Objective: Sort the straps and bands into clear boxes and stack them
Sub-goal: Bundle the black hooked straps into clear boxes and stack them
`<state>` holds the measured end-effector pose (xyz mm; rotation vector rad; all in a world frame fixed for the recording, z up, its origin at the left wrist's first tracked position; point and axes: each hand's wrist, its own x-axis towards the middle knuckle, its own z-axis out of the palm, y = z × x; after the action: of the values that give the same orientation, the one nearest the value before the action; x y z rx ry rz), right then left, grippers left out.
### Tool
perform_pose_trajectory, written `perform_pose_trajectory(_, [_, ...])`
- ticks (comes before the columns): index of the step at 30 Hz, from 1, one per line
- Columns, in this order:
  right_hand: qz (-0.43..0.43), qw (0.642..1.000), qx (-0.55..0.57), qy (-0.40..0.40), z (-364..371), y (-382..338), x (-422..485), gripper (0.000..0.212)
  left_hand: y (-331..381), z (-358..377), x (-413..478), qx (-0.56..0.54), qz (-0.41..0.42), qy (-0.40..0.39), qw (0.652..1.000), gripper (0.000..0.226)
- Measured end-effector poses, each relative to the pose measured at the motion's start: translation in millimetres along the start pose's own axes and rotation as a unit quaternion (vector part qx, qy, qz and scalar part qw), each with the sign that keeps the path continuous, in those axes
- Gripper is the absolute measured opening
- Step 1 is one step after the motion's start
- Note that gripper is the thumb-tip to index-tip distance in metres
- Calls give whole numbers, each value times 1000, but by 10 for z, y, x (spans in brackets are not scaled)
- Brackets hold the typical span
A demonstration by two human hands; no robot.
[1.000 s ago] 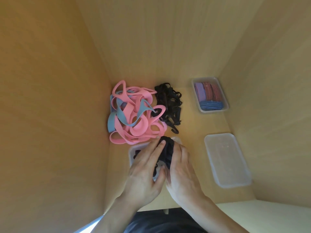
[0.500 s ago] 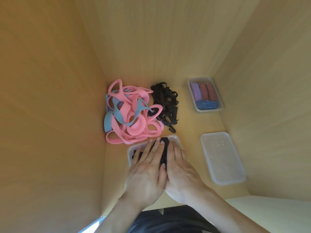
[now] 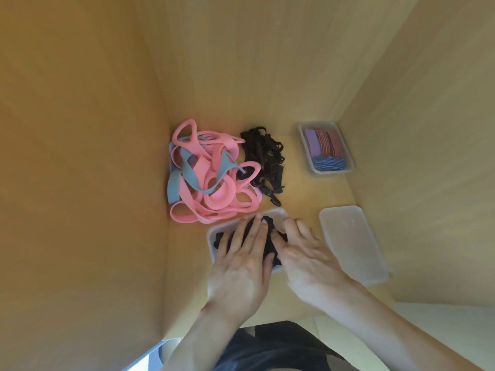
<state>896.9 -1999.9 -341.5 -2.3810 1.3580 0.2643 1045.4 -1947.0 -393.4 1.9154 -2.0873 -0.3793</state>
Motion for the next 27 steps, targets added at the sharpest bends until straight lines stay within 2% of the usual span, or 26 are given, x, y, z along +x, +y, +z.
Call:
perform_pose_trajectory(2, [-5,995,-90,38,3,-4,-3,60,12,-3,-1,12,4,8,1000,59])
perform_pose_trajectory(4, [0,995,-90,36,64,-18,-12,61,-3,4,-1,5,14,21,1000,60])
perform_pose_trajectory(9, [54,984,109,133,107,-61,-106,39,-35,-22,19,-12,34,18,999,58])
perform_pose_trajectory(11, [66,976,148,146,102,-68,-138,31,-30,-22,15,5,40,10,999,55])
perform_pose_trajectory(14, [27,989,94,110,55,-15,-156,16,-25,-27,20,32,56,8,998,53])
perform_pose_trajectory(18, [-38,996,63,44,-33,92,-101,28,-7,-28,64,49,65,-5,997,53])
perform_pose_trajectory(22, [-70,994,48,72,-39,187,9,23,59,-54,129,54,61,-28,996,54])
perform_pose_trajectory(27, [-58,995,25,82,6,188,83,16,96,-84,127,45,32,-102,993,60])
